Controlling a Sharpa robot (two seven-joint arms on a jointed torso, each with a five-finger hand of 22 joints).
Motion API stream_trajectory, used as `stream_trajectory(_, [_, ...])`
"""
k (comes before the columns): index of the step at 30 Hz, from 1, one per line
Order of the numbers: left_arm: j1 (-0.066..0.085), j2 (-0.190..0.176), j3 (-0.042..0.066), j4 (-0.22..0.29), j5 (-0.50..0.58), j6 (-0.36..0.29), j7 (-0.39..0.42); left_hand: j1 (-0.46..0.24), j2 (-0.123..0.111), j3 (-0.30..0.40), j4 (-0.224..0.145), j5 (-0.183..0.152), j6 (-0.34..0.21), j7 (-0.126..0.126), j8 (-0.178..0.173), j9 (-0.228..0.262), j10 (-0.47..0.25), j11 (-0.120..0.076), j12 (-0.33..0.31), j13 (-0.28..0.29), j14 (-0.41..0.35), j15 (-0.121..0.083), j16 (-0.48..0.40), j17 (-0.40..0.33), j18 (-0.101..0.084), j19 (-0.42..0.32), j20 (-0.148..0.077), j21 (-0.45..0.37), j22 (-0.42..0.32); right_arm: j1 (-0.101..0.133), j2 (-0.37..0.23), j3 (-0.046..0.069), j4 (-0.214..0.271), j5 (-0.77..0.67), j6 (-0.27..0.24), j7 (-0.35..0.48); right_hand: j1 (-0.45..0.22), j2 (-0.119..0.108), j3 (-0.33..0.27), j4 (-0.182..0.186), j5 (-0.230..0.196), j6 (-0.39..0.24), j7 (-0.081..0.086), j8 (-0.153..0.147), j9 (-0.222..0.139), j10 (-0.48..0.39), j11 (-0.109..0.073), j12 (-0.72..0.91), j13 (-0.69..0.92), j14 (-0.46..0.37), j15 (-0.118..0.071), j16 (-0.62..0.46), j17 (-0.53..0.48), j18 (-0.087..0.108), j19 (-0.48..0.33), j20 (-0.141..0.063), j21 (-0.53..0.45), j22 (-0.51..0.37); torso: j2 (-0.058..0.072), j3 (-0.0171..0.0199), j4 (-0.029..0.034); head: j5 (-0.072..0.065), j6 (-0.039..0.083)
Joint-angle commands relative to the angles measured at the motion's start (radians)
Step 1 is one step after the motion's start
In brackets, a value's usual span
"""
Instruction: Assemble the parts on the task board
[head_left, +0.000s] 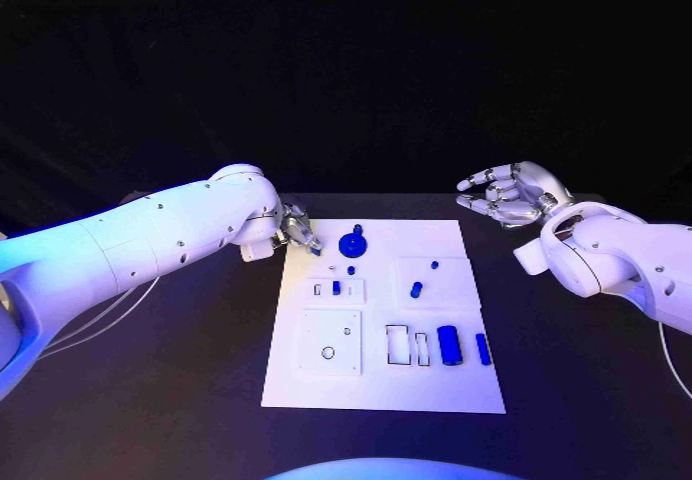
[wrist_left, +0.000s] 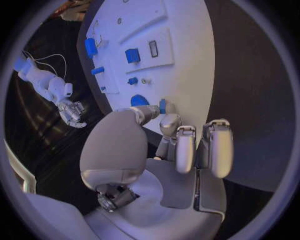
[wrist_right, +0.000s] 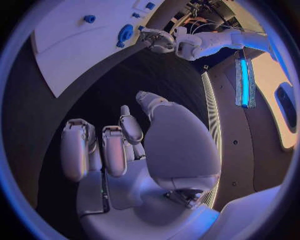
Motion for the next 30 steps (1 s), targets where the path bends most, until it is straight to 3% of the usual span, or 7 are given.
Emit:
stream_trajectory(1, [0.001,-0.014,0.0,0.024,0.046,-0.04,0.011,-0.021,-0.006,0.17,-0.163,0.028,0.017,-0.005,0.011,0.004,0.013,-0.003,0.009,0.01,0.101,-0.01,0.001,0.255,-0.001,0.016,-0.004,0.002,0.108,0.0,-0.002,0.0,0.003,-0.007,0.0,0.014,0.004,0.004,0.002,-0.001,0.003,-0.004,0.002,-0.005,-0.002,0.001,-0.001,-0.002,0.001,0.07,0.007,-0.004,0.13,0.011,0.041,0.005,-0.006,0.082,-0.001,0.0007,0.001,0.002,0.001])
stream_trajectory(6, [0.002,-0.052,0.001,0.083,0.081,-0.062,0.009,-0.045,-0.01,0.189,-0.181,0.054,0.024,-0.008,0.016,0.006,0.026,-0.006,0.018,0.022,0.101,-0.013,0.001,0.255,-0.002,0.018,-0.006,0.004,0.112,0.0,-0.004,0.0,0.003,-0.008,0.0,0.013,0.004,0.004,0.001,-0.001,0.004,-0.004,0.002,-0.006,-0.002,0.0,-0.001,-0.003,0.0,0.07,0.007,-0.004,0.131,0.011,0.04,0.005,-0.007,0.082,0.0,0.0002,0.0,0.005,0.002])
stream_trajectory(17, [0.0,-0.163,0.0,0.271,0.094,-0.128,0.01,-0.076,-0.019,0.205,-0.207,0.098,0.039,-0.015,0.024,0.008,0.05,-0.012,0.038,0.051,0.102,-0.018,0.002,0.256,-0.003,0.023,-0.011,0.007,0.12,0.0,-0.009,0.0,0.005,-0.009,0.001,0.012,0.003,0.003,0.001,-0.001,0.006,-0.004,0.002,-0.006,-0.002,0.0,-0.001,-0.004,0.0,0.07,0.007,-0.004,0.13,0.011,0.041,0.005,-0.006,0.083,0.0,-0.0016,0.0016,0.01,0.0])
stream_trajectory(22, [-0.01,-0.199,-0.002,0.334,0.059,-0.162,0.004,-0.08,-0.021,0.207,-0.211,0.106,0.042,-0.016,0.025,0.008,0.056,-0.014,0.042,0.058,0.102,-0.019,0.002,0.256,-0.004,0.025,-0.012,0.009,0.123,-0.001,-0.011,0.0,0.005,-0.009,0.001,0.012,0.003,0.003,0.001,-0.001,0.006,-0.004,0.002,-0.006,-0.002,0.0,-0.001,-0.004,0.0,0.07,0.007,-0.004,0.13,0.011,0.041,0.005,-0.006,0.083,-0.001,-0.0011,0.0023,0.013,-0.002])
stream_trajectory(30, [-0.026,-0.227,-0.006,0.393,-0.005,-0.197,-0.007,-0.084,-0.023,0.209,-0.214,0.112,0.045,-0.017,0.026,0.008,0.062,-0.015,0.047,0.066,0.101,-0.02,0.002,0.256,-0.004,0.026,-0.013,0.01,0.125,-0.001,-0.011,0.0,0.004,-0.01,0.002,0.013,0.003,0.003,0.001,-0.001,0.006,-0.004,0.002,-0.006,-0.002,0.0,-0.001,-0.004,0.0,0.07,0.007,-0.004,0.13,0.011,0.041,0.005,-0.006,0.083,-0.001,-0.0012,0.0007,0.019,-0.004])
